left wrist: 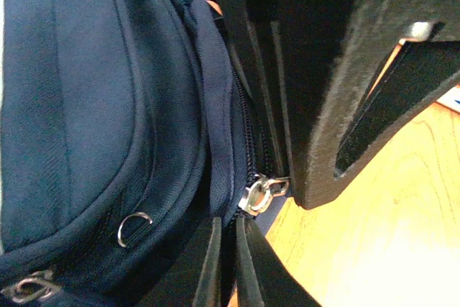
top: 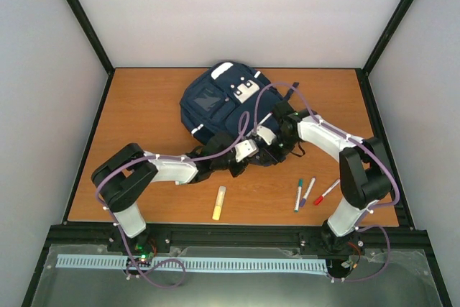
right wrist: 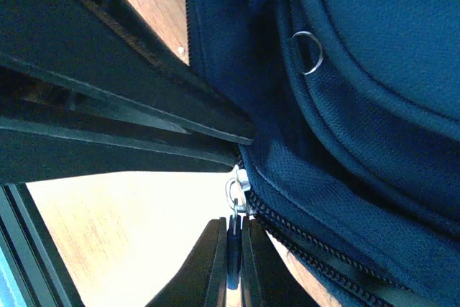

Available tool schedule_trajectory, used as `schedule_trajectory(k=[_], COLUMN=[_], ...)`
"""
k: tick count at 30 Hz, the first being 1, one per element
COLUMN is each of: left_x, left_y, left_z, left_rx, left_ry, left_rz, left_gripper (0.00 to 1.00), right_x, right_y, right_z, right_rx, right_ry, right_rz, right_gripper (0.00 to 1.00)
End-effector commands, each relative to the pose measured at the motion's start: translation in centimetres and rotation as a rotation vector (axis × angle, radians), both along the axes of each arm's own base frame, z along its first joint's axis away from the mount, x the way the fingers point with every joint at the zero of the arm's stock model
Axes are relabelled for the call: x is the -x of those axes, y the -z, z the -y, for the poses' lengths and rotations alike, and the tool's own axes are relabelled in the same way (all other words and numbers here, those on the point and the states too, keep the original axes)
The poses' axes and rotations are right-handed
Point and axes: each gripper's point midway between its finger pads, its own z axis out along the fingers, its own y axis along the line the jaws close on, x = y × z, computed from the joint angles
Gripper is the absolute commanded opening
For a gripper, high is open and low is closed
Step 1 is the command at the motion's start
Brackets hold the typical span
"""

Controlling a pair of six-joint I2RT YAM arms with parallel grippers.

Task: Pack the student bag
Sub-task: Zip the student bag at the center of the board.

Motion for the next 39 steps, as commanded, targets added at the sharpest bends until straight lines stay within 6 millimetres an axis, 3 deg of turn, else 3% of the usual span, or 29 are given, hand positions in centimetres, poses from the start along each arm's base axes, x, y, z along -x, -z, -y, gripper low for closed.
schedule_trajectory(k=[1,5,11,15,20,30,39], left_x=[-1.3,-1.6,-1.6,-1.7,-1.6,-1.8,-3.6], left_y=[-0.2,-0.8,-0.7,-0.8,-1.0,-1.7,-0.5], left_z=[-0.6,-1.5,-3.4,-4.7,-6.9,-11.0,-15.2], left_rx=[-0.032,-0.02,-0.041,-0.048,-0.068,-0.123,-0.152], left_ry=[-0.059,-0.114,-0.191,-0.251,-0.329,-0.458,-0.653], left_rz=[0.071,0.082,0.088,0.087,0.099,0.121,0.078], left_gripper=[0.05,0.01,0.01,0.01,0.01,0.01,0.01], right_x=[1.6,0.9,-0.5,-1.1,-3.1,-6.7,-7.5], right_y=[0.0,0.4,1.1,1.2,1.2,1.1,1.6], right_z=[0.8,2.5,6.0,7.3,9.4,11.5,12.5], right_rx=[-0.009,0.013,0.058,0.086,0.122,0.144,0.168], right_ry=[-0.011,0.013,0.056,0.056,0.093,0.134,0.11], right_rz=[-0.078,-0.079,-0.079,-0.065,-0.029,0.038,0.086], right_gripper=[0.03,0.03,0.03,0.03,0.03,0.03,0.03])
